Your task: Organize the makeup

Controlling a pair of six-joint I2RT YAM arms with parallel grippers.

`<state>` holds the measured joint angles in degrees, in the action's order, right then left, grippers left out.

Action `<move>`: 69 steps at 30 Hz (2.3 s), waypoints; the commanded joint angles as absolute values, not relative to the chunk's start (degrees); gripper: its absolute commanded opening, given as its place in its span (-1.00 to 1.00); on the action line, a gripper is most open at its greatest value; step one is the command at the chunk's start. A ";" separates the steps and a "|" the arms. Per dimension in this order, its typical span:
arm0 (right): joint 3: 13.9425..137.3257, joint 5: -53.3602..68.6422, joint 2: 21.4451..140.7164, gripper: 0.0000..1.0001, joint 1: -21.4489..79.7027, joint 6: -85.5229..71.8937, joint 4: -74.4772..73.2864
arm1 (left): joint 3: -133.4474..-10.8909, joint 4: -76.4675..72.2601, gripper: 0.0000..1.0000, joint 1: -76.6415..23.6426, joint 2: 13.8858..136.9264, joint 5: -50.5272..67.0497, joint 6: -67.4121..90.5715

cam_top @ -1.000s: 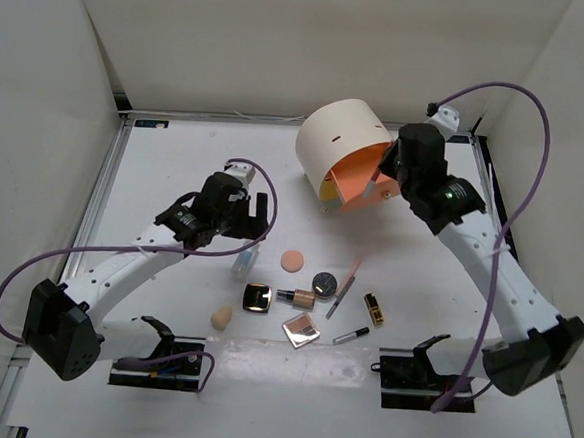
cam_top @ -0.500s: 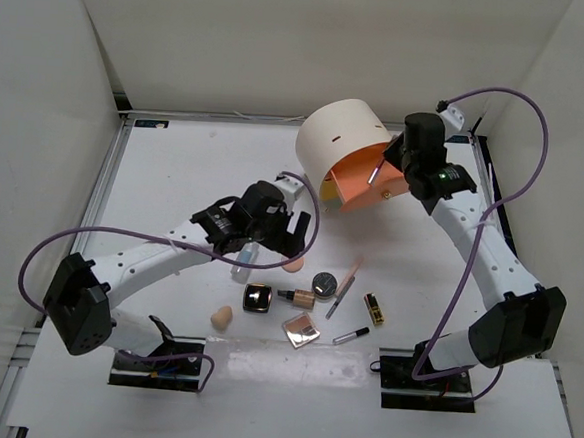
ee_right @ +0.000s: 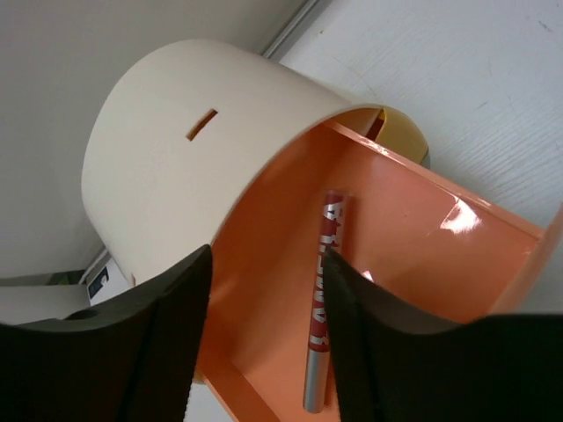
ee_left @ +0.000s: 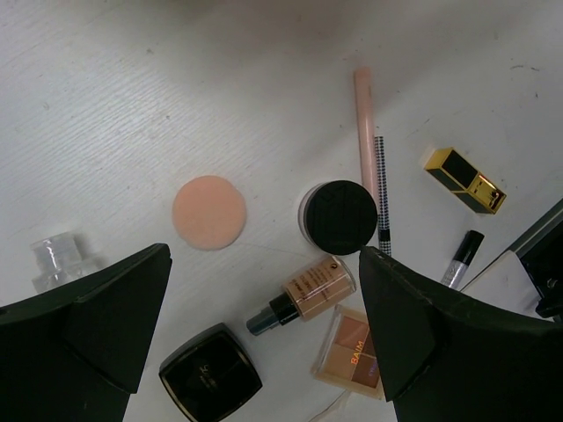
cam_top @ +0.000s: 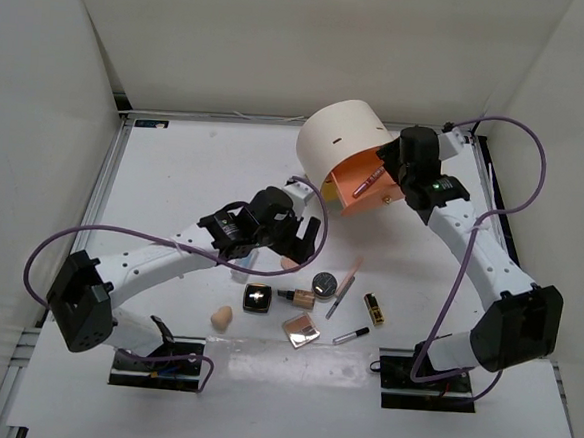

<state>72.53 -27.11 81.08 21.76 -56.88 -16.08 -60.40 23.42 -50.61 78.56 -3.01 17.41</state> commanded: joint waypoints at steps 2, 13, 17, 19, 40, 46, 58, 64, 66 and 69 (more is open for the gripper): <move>73.91 -27.95 77.35 0.19 21.80 -54.50 -14.24 | -63.27 21.80 0.97 -52.90 80.85 -2.81 16.00; 80.51 -28.03 67.88 0.32 20.04 -39.37 -24.93 | -68.37 21.09 0.82 -63.61 88.06 -5.01 13.54; 71.05 -28.48 59.80 0.32 17.76 -40.96 -29.53 | -71.80 19.96 0.69 -67.06 95.25 -7.03 12.75; 69.26 -29.18 57.14 0.32 17.40 -41.83 -31.98 | -73.20 18.29 0.65 -67.50 97.55 -9.48 14.49; 65.13 -30.85 47.11 0.29 17.40 -42.71 -41.31 | -76.37 -1.85 0.35 -67.77 118.12 -23.91 16.87; 64.60 -30.58 46.41 0.29 17.40 -42.89 -41.13 | -78.13 -0.44 0.06 -67.15 121.29 -22.94 18.89; 63.37 -30.24 44.30 0.29 17.40 -42.72 -40.26 | -71.89 -1.93 -0.78 -67.41 115.32 -25.66 19.52; 63.46 -29.88 43.95 0.31 17.23 -41.48 -40.07 | -76.10 -0.44 -0.81 -68.81 109.88 -22.25 9.07; 63.89 -31.63 43.77 0.35 17.23 -40.78 -40.43 | -76.29 4.19 -0.82 -69.61 106.20 -20.74 5.03; 64.33 -32.70 43.95 0.40 17.40 -40.26 -41.13 | -75.77 9.82 -0.81 -69.70 99.71 -19.43 4.13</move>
